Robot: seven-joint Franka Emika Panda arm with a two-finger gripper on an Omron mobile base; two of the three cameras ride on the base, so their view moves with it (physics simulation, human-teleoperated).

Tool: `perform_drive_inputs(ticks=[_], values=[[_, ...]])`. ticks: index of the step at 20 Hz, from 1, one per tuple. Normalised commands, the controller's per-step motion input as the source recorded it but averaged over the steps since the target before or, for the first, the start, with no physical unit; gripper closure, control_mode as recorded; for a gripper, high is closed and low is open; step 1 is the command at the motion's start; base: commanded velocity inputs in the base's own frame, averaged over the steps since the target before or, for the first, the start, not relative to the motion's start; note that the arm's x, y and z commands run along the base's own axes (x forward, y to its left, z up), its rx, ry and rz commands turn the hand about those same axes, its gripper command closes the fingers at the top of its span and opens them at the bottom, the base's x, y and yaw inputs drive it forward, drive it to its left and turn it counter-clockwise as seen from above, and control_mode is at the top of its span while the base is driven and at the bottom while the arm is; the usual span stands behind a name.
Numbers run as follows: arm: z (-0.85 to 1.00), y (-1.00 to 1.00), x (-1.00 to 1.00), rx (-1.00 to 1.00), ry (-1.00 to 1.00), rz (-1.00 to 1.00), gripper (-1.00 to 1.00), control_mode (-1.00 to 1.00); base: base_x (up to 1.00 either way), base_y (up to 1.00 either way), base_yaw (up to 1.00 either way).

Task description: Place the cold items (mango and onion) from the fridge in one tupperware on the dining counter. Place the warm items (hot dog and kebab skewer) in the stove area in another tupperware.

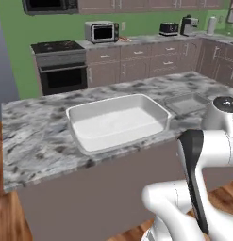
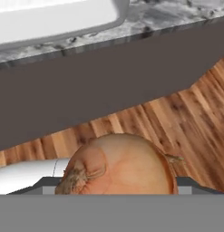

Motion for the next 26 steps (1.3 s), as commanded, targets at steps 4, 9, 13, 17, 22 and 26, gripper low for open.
perform_drive_inputs(ticks=[4, 9, 13, 17, 22, 26], values=[[0.00, 0.00, 0.00, 0.00, 0.00, 0.00, 1.00, 1.00, 0.52, 0.00, 0.34], [0.00, 0.00, 0.00, 0.00, 0.00, 0.00, 1.00, 1.00, 0.41, 0.00, 0.34], [0.00, 0.00, 0.00, 0.00, 0.00, 0.00, 1.00, 1.00, 0.35, 0.00, 0.36], [0.00, 0.00, 0.00, 0.00, 0.00, 0.00, 1.00, 1.00, 0.38, -0.01, 0.39], [0.00, 0.00, 0.00, 0.00, 0.00, 0.00, 1.00, 1.00, 0.46, -0.06, 0.37], [0.00, 0.00, 0.00, 0.00, 0.00, 0.00, 1.00, 1.00, 0.44, -0.14, 0.35]])
